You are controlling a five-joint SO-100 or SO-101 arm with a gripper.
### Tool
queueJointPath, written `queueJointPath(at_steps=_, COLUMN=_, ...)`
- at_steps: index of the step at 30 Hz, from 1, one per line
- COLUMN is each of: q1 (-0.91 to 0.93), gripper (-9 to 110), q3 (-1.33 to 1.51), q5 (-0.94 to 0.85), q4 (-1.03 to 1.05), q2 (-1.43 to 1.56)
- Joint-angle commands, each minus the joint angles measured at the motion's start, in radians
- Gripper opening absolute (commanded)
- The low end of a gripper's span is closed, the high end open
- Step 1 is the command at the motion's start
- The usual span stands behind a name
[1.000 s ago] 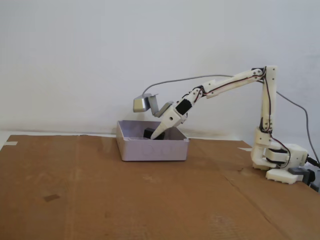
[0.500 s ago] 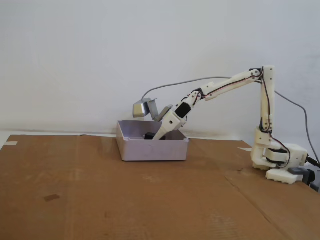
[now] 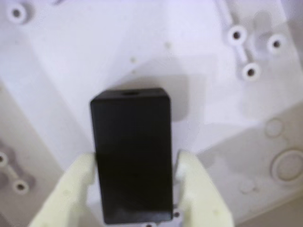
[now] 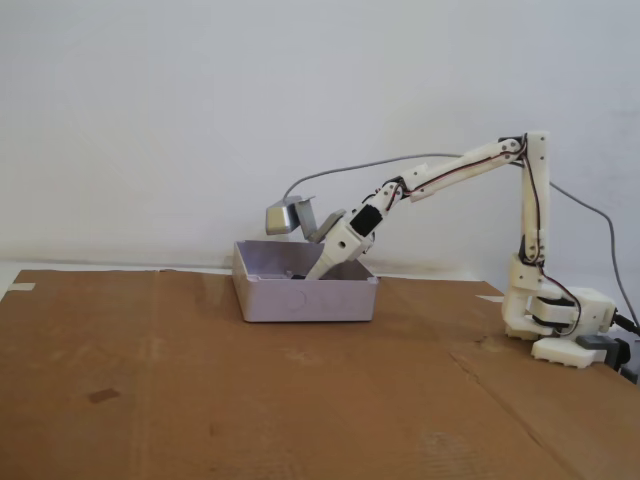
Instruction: Grasp a block and put it in the box.
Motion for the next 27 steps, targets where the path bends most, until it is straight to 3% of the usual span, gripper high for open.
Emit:
queueJointPath(at_steps=1, q1=-0.011, gripper=20, q3=-0.043, q5=-0.011, q4=-0.048, q2=0.049)
queueJointPath(at_steps=27, q1=-0.012, gripper=19, q3=-0.043, q5=-0.012, q4=-0.035, q2=0.253)
